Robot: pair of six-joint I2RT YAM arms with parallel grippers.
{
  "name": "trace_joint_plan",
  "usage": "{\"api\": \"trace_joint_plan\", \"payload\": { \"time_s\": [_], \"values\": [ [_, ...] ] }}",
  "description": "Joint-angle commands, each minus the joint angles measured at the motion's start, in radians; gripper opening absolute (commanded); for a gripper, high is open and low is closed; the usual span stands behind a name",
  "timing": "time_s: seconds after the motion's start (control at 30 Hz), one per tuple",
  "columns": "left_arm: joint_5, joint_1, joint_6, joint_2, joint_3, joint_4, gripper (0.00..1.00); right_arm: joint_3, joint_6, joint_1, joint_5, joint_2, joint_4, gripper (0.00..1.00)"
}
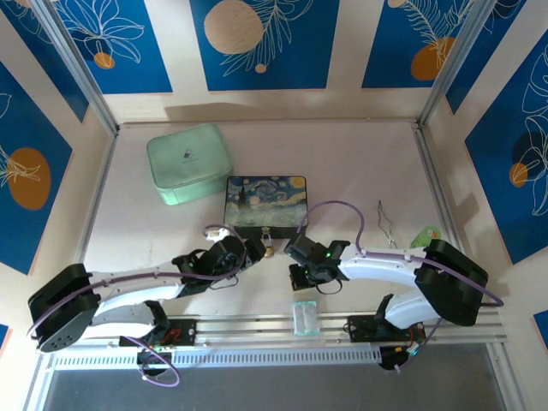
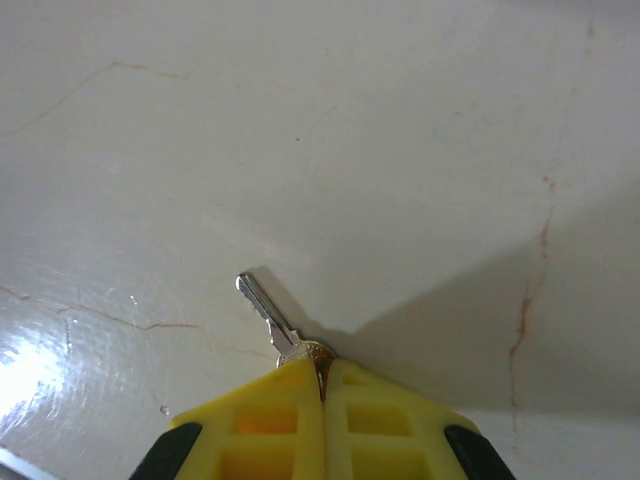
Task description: Unlock a padlock with a key
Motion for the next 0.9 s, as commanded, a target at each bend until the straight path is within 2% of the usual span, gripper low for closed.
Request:
{"api": "trace_joint_plan", "payload": {
  "time_s": [0.0,0.2,0.33,0.47,0.63,0.8,0.87],
  "values": [
    [-0.018,-0.030,0.010,0.032,-0.016,0.117,0.74,-0.044,-0.029,-0.033,-0.085,-0.004,0.121,0.00],
    [0.014,-0.035,0.009,0.091,-0.021,0.236,0.66,-0.121,0.017,-0.144,-0.240,-0.100,0.242,0.00],
    [0.022,-0.035,0.008,0.086,-0.010,0.249,0.60,-0.122,0.016,-0.163,-0.242,-0.160,0.215,0.00],
    [0.045,-0.035,-0.101,0.115,-0.049,0.367,0.51,-0.119,0.027,-0.178,-0.270,-0.193,0.221,0.00],
    [0.079,-0.042,-0.157,0.169,-0.057,0.503,0.51,-0.109,0.075,-0.193,-0.318,-0.246,0.255,0.00],
    [0.057,-0.064,-0.168,0.185,-0.049,0.526,0.51,-0.086,0.099,-0.206,-0.335,-0.272,0.270,0.00],
    [0.039,-0.070,-0.176,0.182,-0.055,0.547,0.46,-0.082,0.104,-0.211,-0.340,-0.265,0.280,0.00]
  ]
}}
